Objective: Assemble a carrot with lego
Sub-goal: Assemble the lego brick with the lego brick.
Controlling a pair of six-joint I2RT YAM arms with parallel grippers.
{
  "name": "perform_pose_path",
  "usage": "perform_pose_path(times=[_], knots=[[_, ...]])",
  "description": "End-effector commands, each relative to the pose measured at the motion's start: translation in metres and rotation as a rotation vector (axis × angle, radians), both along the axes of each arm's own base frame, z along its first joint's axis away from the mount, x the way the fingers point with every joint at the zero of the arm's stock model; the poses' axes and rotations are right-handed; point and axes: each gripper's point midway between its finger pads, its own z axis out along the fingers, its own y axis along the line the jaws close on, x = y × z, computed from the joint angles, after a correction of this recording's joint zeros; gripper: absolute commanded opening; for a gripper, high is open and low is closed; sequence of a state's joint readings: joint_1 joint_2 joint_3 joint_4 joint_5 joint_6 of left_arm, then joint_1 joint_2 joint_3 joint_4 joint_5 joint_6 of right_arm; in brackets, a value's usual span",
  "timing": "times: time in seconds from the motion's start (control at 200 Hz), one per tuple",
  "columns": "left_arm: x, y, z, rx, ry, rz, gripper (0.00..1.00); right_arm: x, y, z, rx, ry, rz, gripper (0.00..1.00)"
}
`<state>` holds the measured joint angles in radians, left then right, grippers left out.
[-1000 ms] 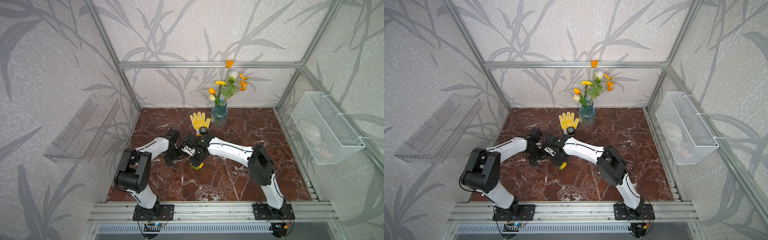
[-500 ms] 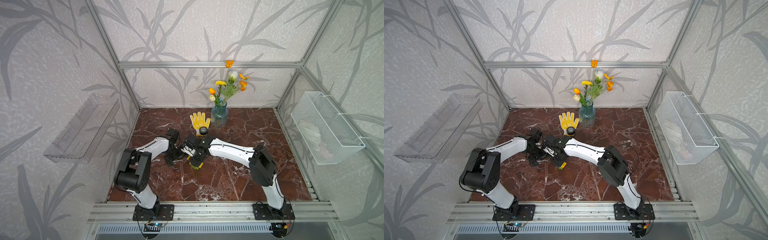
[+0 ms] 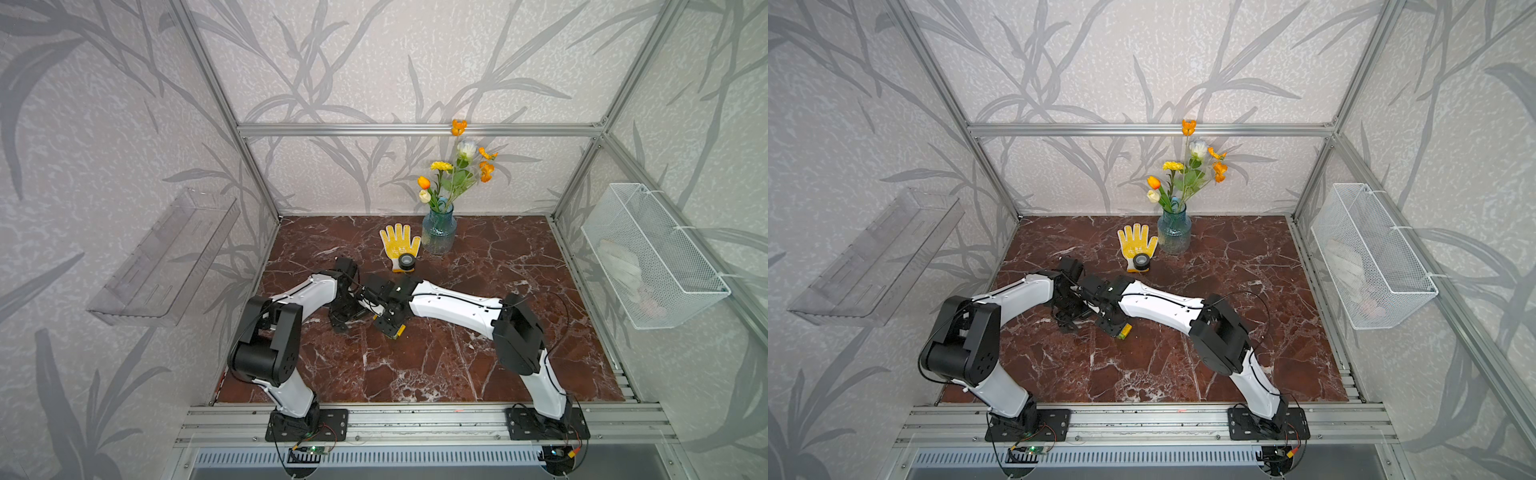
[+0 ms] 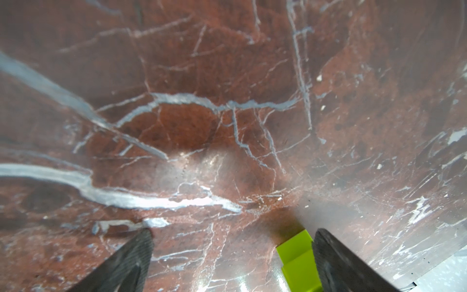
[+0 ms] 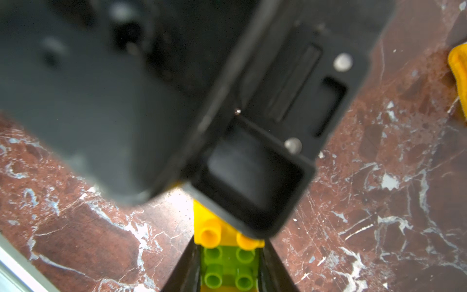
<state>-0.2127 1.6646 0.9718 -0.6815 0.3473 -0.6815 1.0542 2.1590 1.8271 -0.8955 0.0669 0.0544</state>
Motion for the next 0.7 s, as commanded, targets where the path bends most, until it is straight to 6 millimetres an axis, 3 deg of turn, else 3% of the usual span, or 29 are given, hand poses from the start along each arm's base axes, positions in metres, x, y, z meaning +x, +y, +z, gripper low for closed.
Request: perform_pose_path(times=[0.0,0.285,0.695], knots=[[-0.007,0.010,0.001,0.013,0.020,0.008,1.00,-0.015,-0.031,-0.054,-0.191,0.084,0.021,0.32],[-0.005,0.019,0.005,0.013,0.021,0.019,1.00,-0.019,-0.032,-0.050,-0.150,0.156,0.038,0.32],[-0.004,0.019,0.006,0.011,0.017,0.020,1.00,-0.036,-0.037,-0.077,-0.221,0.279,0.083,0.32]])
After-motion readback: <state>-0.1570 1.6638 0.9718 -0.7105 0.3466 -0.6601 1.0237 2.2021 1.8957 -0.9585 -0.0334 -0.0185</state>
